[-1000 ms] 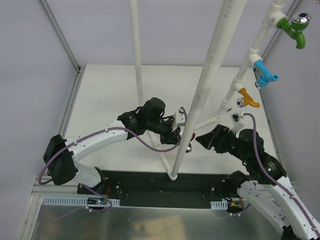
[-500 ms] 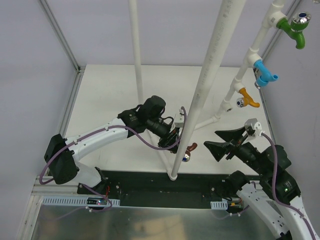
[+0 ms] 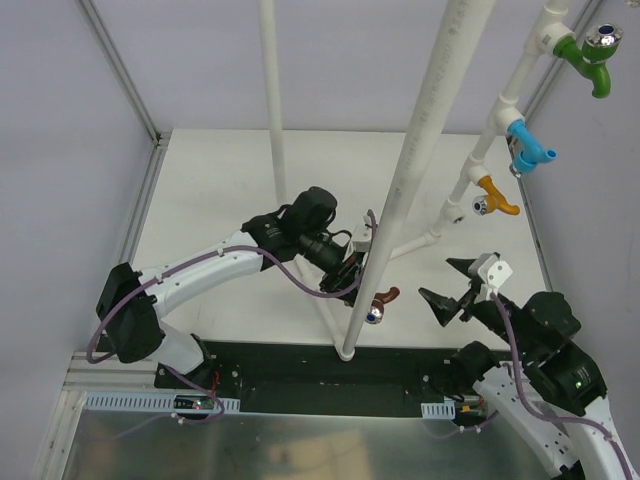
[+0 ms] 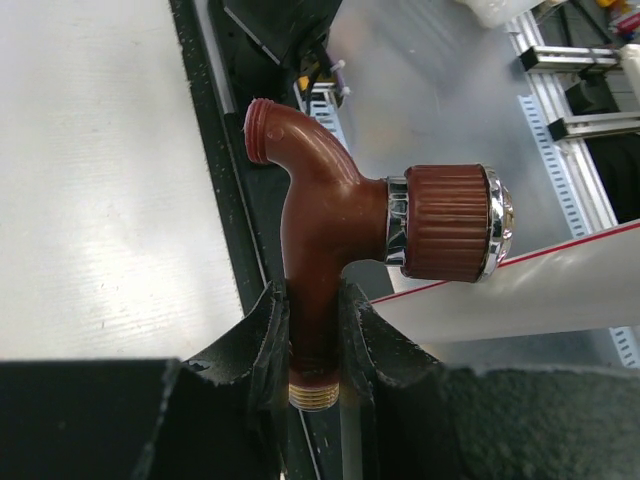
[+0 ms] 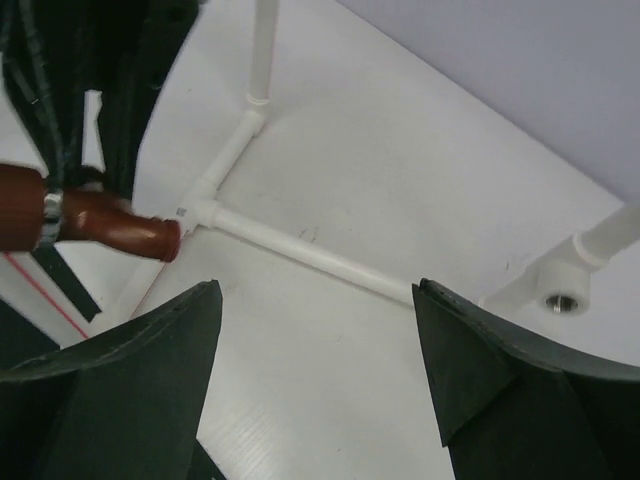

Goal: Install the water faucets
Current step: Pick up the water faucet from the center of the board.

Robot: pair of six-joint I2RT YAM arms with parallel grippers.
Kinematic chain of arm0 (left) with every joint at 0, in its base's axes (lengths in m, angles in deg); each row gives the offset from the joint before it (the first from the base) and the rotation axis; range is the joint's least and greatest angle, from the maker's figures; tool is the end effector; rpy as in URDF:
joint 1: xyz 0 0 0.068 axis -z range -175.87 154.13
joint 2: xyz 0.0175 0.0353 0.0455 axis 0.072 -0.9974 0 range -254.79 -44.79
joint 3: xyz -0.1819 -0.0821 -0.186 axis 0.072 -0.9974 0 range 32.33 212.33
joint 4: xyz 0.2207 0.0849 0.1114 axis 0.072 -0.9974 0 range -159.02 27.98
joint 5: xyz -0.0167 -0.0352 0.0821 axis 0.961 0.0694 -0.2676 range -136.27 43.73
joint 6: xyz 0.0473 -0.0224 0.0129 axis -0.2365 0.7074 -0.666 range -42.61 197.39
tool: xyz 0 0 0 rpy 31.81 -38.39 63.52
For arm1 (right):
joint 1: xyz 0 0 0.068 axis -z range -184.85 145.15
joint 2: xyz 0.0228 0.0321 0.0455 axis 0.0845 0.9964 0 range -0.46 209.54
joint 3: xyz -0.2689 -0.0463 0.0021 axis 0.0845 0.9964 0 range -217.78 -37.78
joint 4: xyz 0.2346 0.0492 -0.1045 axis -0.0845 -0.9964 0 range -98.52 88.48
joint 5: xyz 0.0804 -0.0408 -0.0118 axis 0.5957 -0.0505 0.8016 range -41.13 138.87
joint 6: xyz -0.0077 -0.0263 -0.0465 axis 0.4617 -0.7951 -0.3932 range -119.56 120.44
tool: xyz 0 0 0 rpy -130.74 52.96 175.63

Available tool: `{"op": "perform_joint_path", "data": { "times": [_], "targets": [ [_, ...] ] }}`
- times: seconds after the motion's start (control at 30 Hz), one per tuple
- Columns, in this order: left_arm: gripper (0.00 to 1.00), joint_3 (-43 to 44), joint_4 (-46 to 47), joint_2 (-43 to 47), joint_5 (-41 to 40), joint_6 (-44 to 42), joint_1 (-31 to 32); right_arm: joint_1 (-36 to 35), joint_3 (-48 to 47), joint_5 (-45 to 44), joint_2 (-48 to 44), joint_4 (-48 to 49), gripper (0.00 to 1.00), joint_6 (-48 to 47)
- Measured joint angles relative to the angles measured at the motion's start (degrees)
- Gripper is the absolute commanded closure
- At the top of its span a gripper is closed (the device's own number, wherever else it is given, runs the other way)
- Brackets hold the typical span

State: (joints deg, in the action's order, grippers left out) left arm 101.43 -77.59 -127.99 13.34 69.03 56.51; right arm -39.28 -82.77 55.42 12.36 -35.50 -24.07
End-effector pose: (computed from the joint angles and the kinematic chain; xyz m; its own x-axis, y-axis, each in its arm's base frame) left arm 0.1715 -0.2729 0.3286 -0.1742 0.3466 -0.9217 0.8930 -0.3388 -0.2962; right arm 0.0368 0.0302 0.3499 0.2484 -0.3293 -0.9110 -0.6074 0.6796 -0.4113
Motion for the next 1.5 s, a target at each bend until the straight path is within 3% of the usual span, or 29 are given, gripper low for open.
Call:
{"op": "perform_joint_path", "data": {
  "times": [0.23,0.47,0.67,1.07,1.3,1.5],
  "targets": [
    [1.00,7.78,-0.48,-5.99,9.60,1.55,-1.42,0.02,3.69,14.97,-6.21,2.29,0.18,-12.83],
    [1.00,15.39,-0.09,-13.18,16.83,7.32,-1.97,0.02,3.19,24.59,-4.70,2.84,0.19,-18.91],
    [1.00,16.72,-0.22,-16.68,19.85,11.72,-1.97,0.02,0.04,31.45,-1.66,3.87,0.20,-21.49],
    [1.00,18.05,-0.17,-16.98,22.77,14.97,-1.46,0.02,-1.60,37.62,5.53,5.03,0.28,-24.24],
    [1.00,18.21,-0.17,-16.98,22.86,15.28,-0.57,0.02,-1.03,39.39,7.04,8.96,0.40,-23.52],
    [1.00,19.06,-0.20,-16.98,22.86,15.41,-0.57,0.00,-0.61,40.17,8.76,10.73,0.41,-23.45]
  ]
}}
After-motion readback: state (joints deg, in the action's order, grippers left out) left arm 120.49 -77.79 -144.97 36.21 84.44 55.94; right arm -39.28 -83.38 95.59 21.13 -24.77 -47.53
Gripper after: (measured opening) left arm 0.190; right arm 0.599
